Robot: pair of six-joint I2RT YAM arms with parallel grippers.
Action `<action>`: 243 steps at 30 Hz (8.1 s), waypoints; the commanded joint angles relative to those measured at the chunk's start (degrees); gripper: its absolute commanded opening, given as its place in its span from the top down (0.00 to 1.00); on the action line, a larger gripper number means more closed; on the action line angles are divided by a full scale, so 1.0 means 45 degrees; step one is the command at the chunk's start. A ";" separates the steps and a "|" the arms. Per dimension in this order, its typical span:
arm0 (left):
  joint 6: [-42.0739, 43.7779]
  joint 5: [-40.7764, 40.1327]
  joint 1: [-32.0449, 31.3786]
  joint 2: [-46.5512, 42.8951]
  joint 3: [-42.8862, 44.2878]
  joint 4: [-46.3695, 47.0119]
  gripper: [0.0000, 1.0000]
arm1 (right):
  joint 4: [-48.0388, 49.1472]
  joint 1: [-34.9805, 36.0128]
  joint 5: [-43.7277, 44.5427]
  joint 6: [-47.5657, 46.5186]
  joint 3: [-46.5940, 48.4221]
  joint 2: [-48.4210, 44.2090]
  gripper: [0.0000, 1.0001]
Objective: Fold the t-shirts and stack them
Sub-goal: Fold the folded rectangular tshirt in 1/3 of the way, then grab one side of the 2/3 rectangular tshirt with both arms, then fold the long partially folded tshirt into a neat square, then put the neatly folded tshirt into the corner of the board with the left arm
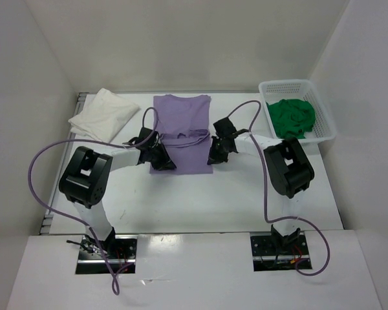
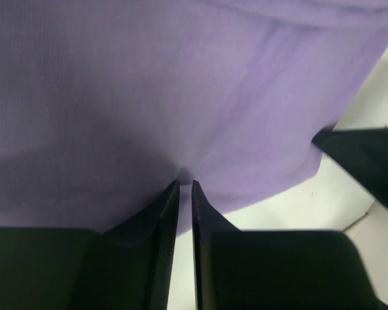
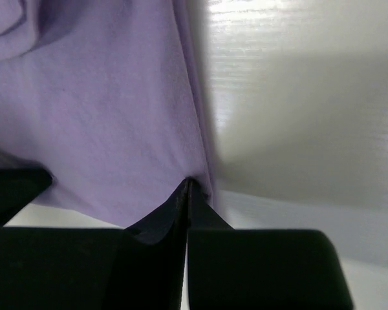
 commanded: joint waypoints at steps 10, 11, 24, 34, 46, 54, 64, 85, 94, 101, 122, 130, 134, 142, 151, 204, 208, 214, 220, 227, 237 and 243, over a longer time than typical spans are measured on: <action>-0.0984 0.0291 -0.2314 -0.4019 -0.3666 -0.0973 0.77 | -0.0186 0.1971 0.0436 0.1969 -0.4803 -0.4474 1.00; -0.0984 0.0098 -0.2315 -0.4354 -0.3666 -0.1188 0.77 | -0.0383 0.2088 0.0436 0.1970 -0.4803 -0.5076 1.00; -0.0750 -0.1000 -0.0500 -0.9162 -0.3780 -0.2754 0.68 | 0.0668 0.2811 -0.0481 0.1501 -0.1233 -0.3468 0.96; -0.0437 -0.0822 0.0302 -0.7251 -0.5327 -0.0487 0.72 | 0.1294 0.3632 0.0143 0.1228 0.1525 0.0209 1.00; 0.0264 -0.0782 0.0302 -0.5275 -0.5932 -0.0270 0.72 | 0.1957 0.4140 0.2327 0.0994 0.2675 0.1830 1.00; 0.0383 -0.0900 0.0302 -0.5938 -0.5796 -0.1128 0.72 | 0.2701 0.3458 0.6255 0.0992 0.5077 0.2943 1.00; 0.0617 -0.1154 0.0302 -0.8164 -0.4566 -0.3024 0.61 | 0.1412 0.2499 0.4387 0.0955 0.5205 0.0866 1.00; 0.0852 0.0699 0.2001 -0.5727 -0.5756 -0.2148 0.50 | 0.2662 0.2499 0.0454 0.3943 -0.8162 -0.7388 0.42; 0.1086 0.1014 0.2001 -0.5059 -0.6127 -0.1445 0.66 | 0.3365 0.2499 -0.0033 0.4373 -0.9002 -0.6939 0.69; 0.1107 0.0877 0.2001 -0.6014 -0.6010 -0.2108 1.00 | 0.2956 0.2499 0.0338 0.4373 -0.8554 -0.7055 1.00; 0.2082 0.0996 0.2644 -0.4246 0.1915 -0.5020 1.00 | -0.0543 -0.1834 -0.1089 0.0508 -0.2425 -0.7087 1.00; 0.1419 0.0096 0.2958 0.1397 0.6779 -0.3164 1.00 | 0.0356 -0.2948 -0.0601 -0.0217 0.2572 -0.1337 1.00; 0.1301 -0.0741 0.3075 0.2575 0.8206 -0.3006 0.93 | 0.0357 -0.3067 -0.0346 -0.0334 0.4140 0.0850 1.00; 0.0618 -0.0998 0.3193 0.3670 0.9303 -0.1641 0.77 | 0.0826 -0.3067 0.0221 0.0427 0.5664 0.2163 1.00; 0.0908 -0.0492 0.3310 0.4375 1.0242 -0.1483 0.51 | 0.0650 -0.3067 0.0768 0.0800 0.7851 0.3355 0.57; -0.1160 0.1348 1.0534 -0.0642 0.3605 0.1154 0.12 | 0.0728 -0.2540 -0.1633 -0.0099 -0.3005 -0.6586 0.33; -0.1217 0.0235 1.1122 -0.3118 0.1962 0.1017 0.03 | 0.0728 -0.2540 -0.1634 -0.0216 -0.3434 -0.6723 0.30; -0.0577 0.0701 0.9178 -0.4045 0.1606 0.0903 0.00 | 0.0494 -0.2540 -0.1225 -0.0334 -0.3320 -0.6723 0.43; 0.1142 0.0955 0.6282 -0.4648 0.0943 0.0412 0.03 | 0.0240 -0.2540 -0.0894 -0.0061 -0.3084 -0.7014 0.74; 0.2569 0.1365 0.3741 -0.4630 0.0942 -0.0620 0.21 | -0.0834 -0.2540 0.0182 -0.0686 -0.1719 -0.7172 0.79; 0.2961 0.3472 0.2685 -0.5078 0.0222 -0.0350 0.21 | -0.1790 -0.3084 0.3305 -0.1114 0.1035 -0.6842 0.76; 0.3352 0.4919 0.1924 -0.5762 -0.0579 -0.0466 0.21 | -0.1948 -0.5954 0.4983 -0.1370 0.2579 -0.4950 0.78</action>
